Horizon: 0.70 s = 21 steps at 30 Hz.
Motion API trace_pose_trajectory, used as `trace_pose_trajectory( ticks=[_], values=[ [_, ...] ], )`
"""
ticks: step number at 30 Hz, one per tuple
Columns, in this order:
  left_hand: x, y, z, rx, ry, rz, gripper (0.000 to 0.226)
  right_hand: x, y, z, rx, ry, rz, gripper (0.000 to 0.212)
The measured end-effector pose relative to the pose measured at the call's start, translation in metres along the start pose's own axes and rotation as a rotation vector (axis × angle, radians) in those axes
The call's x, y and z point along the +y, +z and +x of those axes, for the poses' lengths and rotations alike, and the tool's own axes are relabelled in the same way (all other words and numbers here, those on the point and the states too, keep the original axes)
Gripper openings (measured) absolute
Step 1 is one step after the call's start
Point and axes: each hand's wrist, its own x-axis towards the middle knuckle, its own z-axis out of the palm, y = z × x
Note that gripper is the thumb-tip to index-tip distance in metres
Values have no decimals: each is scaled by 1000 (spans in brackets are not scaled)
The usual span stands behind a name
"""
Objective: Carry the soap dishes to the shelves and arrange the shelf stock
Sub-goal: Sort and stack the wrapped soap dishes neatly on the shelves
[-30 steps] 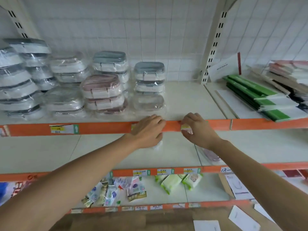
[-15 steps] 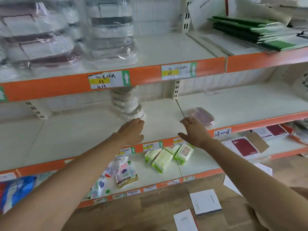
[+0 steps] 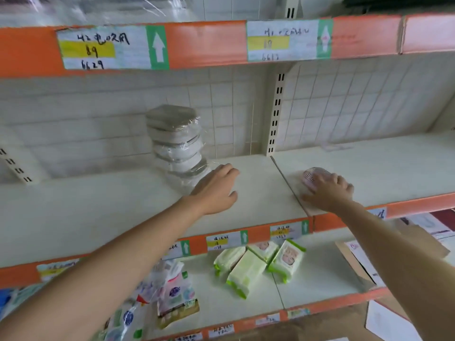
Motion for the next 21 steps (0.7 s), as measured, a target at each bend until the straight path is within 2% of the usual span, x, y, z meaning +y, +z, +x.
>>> trace_pose_trajectory(
  ticks=[3,7,11,13,15,18,21],
  values=[
    [-10,-10,-2,140,48,30,44,-20,9,-1,60,-96,-69,69],
    [-25,-38,-2,278,81,64,42,-65,8,-3,25,-253,10,65],
    [-45,-76,3,345,-13,102,59,-104,7,1,-40,-350,98,73],
    [-55,-95,8,271,-79,165,80,-116,5,3,-22,-361,153,75],
    [-68,-110,13,112,-196,256,99,-124,1,4,2,-387,173,73],
    [-81,-118,17,-81,-336,275,112,-125,-5,3,28,-411,174,73],
    [-82,-111,15,-53,-354,303,110,-120,-8,-2,41,-427,170,72]
  ],
)
